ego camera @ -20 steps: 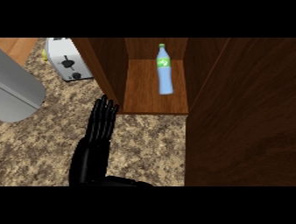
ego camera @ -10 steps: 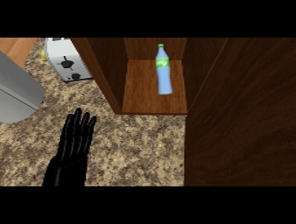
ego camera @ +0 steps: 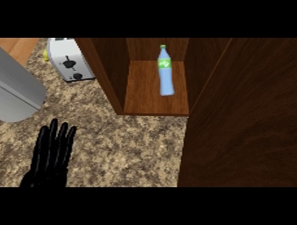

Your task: Pick up the bottled water, place it into the cabinet and close the cabinet

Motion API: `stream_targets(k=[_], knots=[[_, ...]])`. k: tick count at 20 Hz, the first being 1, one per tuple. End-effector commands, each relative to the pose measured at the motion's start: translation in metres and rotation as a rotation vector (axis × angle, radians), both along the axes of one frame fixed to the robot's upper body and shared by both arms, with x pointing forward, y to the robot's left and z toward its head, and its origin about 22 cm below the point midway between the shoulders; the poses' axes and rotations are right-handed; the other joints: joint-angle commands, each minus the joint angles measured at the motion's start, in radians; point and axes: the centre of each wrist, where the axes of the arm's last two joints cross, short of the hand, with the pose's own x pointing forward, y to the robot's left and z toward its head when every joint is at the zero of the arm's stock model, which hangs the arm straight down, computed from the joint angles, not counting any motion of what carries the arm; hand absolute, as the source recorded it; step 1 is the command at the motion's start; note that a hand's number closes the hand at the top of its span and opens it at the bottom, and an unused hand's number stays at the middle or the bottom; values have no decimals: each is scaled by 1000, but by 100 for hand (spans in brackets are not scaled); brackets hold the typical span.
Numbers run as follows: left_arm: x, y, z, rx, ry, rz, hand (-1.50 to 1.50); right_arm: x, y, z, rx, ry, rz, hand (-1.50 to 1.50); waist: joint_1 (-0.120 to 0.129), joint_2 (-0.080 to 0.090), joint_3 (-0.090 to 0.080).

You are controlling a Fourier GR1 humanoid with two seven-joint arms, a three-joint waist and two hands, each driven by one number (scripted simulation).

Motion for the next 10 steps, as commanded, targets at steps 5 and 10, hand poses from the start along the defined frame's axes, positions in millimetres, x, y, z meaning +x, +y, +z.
stream_targets(k=[5, 10], knots=[[-7, 27, 11, 13, -11, -2, -150, -2, 41, 43, -101, -207, 45, 150, 12, 0, -2], [-26, 34, 5, -4, 0, -6, -150, 6, 57, 53, -96, -214, 27, 150, 25, -2, -3]])
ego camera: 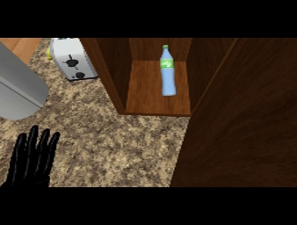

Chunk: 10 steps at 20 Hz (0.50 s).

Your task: Pick up the bottled water, place it into the cabinet and close the cabinet

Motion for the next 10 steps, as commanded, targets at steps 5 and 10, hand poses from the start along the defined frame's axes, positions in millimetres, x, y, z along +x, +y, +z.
stream_targets(k=[5, 10], knots=[[-10, 14, 1, -10, 5, -7, -150, 2, 50, 19, -15, -103, 25, 150, 3, 1, -1], [-11, 20, 0, -9, -6, -26, -150, 16, 55, 21, -33, -122, 33, 150, 25, 10, -2]])
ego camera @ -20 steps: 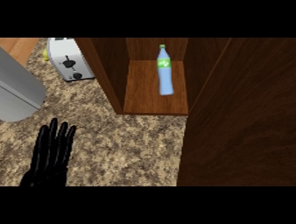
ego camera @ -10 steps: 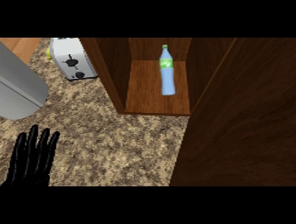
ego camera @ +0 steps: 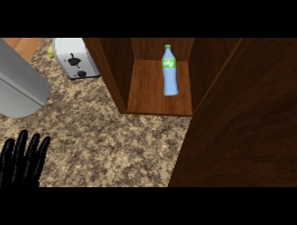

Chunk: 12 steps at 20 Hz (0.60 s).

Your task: Pick up the bottled water, place it into the cabinet and close the cabinet

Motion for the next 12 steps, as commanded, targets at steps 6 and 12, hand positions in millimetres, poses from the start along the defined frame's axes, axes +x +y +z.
stream_targets(k=[6, 12], knots=[[-3, 13, -3, 9, -11, -16, -150, 13, 39, 5, 72, -9, -27, 150, 31, 10, -3], [-6, 14, 5, -5, -22, -24, -150, 15, 36, 4, 72, 16, -37, 150, 43, 10, -2]])
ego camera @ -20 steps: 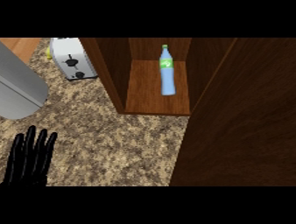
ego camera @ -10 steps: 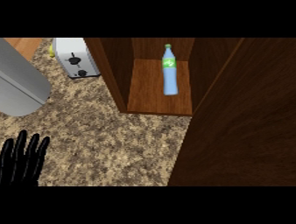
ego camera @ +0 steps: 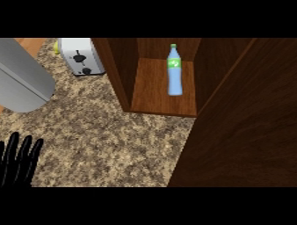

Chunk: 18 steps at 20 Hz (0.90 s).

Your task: Pick up the bottled water, place it into the cabinet and close the cabinet

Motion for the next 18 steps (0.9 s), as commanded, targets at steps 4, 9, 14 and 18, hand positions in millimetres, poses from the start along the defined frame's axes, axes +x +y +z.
stream_targets(k=[4, 9, 14, 18], knots=[[1, 6, 3, -5, -20, 8, -150, 15, 34, -6, 155, 118, -91, 150, 15, 13, 0], [0, 9, 8, -2, -20, -32, -150, 17, 36, -11, 174, 184, -37, 150, 43, 23, 0], [1, 12, 9, 14, -41, -77, -150, 16, 47, -37, 109, 422, 170, 150, 102, 49, -2], [1, 10, 9, 1, -44, -85, -150, 26, 48, -46, 166, 548, 198, 150, 108, 54, 0]])
